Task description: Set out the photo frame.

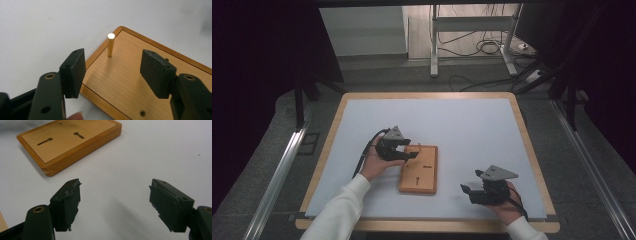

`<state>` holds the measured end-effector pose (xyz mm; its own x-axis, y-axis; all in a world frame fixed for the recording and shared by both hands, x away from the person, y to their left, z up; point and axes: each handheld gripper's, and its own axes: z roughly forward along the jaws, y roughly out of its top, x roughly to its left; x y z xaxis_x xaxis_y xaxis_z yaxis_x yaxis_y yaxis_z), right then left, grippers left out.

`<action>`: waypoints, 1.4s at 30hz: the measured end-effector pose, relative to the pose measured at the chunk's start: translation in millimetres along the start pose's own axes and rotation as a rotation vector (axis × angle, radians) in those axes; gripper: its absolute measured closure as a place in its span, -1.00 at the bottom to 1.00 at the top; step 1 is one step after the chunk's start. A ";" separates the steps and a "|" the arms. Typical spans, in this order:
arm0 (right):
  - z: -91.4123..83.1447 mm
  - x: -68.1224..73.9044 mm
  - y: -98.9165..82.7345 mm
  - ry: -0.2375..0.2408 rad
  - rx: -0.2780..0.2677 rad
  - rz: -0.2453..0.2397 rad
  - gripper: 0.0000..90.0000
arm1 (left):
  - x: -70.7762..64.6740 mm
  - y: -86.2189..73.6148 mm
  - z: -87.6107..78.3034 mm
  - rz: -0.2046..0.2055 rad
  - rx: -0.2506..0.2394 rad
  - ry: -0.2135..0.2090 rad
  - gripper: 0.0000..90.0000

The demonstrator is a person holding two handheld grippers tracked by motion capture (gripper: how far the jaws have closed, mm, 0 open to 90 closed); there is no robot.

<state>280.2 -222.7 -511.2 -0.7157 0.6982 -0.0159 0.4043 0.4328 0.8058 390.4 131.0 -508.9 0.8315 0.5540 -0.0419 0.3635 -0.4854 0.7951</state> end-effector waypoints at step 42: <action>16.0 29.1 25.9 0.014 0.000 -0.149 -0.53 | 18.2 15.0 39.9 -0.078 0.067 -0.117 0.86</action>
<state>279.0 -182.0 -500.2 -0.7757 0.6181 -0.1274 0.2927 0.5313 0.7950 427.8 106.8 -521.9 0.8413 0.5112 -0.1757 0.4533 -0.4901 0.7446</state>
